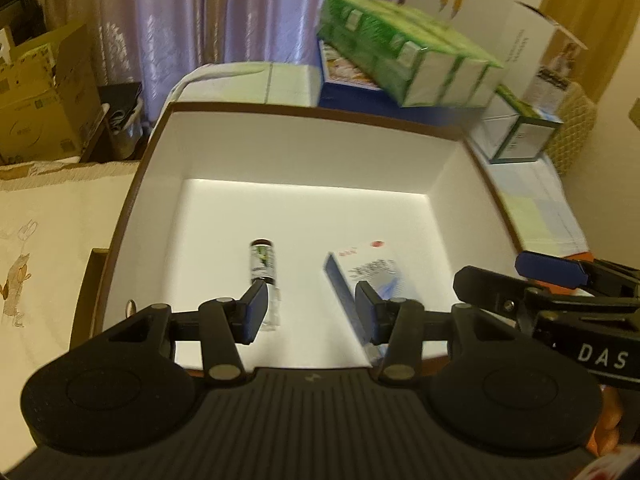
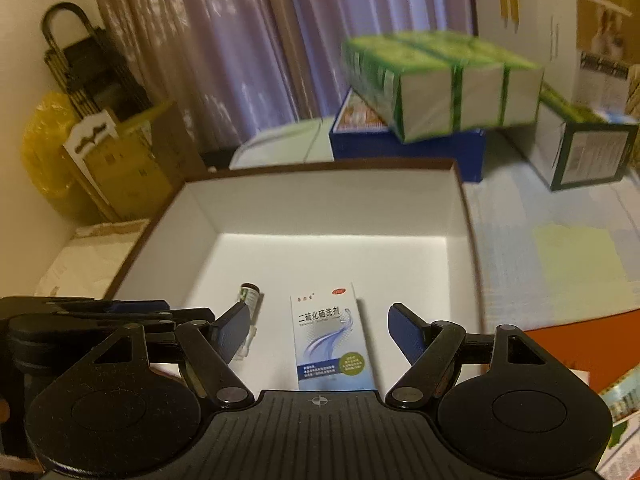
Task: Organize rigid objects
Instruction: 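Open both tools and move them back over the remaining items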
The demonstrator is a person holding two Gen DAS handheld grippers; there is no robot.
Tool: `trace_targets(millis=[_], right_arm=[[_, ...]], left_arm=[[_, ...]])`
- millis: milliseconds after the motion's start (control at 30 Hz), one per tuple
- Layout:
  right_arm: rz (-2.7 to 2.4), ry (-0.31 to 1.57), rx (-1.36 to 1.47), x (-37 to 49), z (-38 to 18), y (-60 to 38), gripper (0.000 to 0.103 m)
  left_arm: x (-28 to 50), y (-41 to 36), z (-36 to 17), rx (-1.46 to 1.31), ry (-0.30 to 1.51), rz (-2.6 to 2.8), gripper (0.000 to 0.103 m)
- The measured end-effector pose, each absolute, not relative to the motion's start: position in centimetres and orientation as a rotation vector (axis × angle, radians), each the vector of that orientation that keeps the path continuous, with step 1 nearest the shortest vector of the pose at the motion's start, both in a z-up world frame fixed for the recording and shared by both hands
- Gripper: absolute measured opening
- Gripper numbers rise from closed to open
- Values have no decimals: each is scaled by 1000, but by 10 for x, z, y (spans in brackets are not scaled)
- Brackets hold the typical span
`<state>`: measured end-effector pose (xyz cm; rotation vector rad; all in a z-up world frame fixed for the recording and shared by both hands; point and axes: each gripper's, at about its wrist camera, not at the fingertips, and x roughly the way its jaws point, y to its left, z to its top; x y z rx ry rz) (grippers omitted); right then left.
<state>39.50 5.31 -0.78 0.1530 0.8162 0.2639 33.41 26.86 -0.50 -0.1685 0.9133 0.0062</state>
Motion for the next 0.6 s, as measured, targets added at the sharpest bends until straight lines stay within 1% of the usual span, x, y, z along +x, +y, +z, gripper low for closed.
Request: trace_targets(millis=[133,367,600], right_arm=[[293,765,162,368,4,37,73],[309,776,211,325,9,1,73],[311,802,215,283,7,-43,73]], left_arm=[[314,249,5,-161,894,-27,43],[280,201,10,-133,893,-81,43],[254,153,2,-112,916,-126,43]])
